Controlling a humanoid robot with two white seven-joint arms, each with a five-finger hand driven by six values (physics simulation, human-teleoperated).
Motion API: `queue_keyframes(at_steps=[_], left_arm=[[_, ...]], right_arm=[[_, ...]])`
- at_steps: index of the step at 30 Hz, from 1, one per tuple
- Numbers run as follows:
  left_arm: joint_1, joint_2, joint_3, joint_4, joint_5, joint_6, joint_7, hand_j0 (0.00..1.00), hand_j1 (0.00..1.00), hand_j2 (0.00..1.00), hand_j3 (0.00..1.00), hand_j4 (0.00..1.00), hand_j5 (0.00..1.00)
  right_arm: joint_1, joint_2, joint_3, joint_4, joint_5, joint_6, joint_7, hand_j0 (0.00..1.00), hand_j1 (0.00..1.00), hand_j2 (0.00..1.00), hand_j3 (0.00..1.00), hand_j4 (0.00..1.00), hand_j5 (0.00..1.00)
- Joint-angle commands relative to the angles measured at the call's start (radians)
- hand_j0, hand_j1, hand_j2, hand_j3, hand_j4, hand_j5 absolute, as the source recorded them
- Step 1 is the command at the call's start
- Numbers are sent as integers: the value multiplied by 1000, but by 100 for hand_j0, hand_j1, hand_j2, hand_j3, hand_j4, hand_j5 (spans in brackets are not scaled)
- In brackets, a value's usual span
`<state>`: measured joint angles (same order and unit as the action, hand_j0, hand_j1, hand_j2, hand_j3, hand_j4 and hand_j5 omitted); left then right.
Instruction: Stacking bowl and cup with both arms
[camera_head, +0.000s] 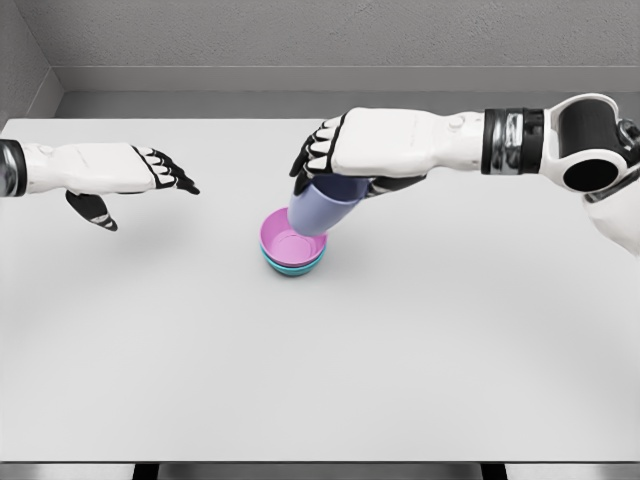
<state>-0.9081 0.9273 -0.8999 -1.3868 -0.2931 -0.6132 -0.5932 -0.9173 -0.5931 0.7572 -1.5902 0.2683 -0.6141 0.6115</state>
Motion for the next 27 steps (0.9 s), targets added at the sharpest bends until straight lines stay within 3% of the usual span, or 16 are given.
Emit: queue_keyframes(at_steps=[1,23,27], left_arm=[[0,1,1,0,5,2,0,100,100,100,100,100,100],[2,1,1,0,5,2,0,100,100,100,100,100,100],[2,-2,1,0,5,2,-2,100,100,100,100,100,100]], right_arm=[[0,16,5,-1,-6,3,-1,67,67,67,67,67,67],[0,96,68,121,11,3,-1,67,67,67,67,67,67],[-8,105,67,177,11,3,-1,67,67,67,67,67,67]])
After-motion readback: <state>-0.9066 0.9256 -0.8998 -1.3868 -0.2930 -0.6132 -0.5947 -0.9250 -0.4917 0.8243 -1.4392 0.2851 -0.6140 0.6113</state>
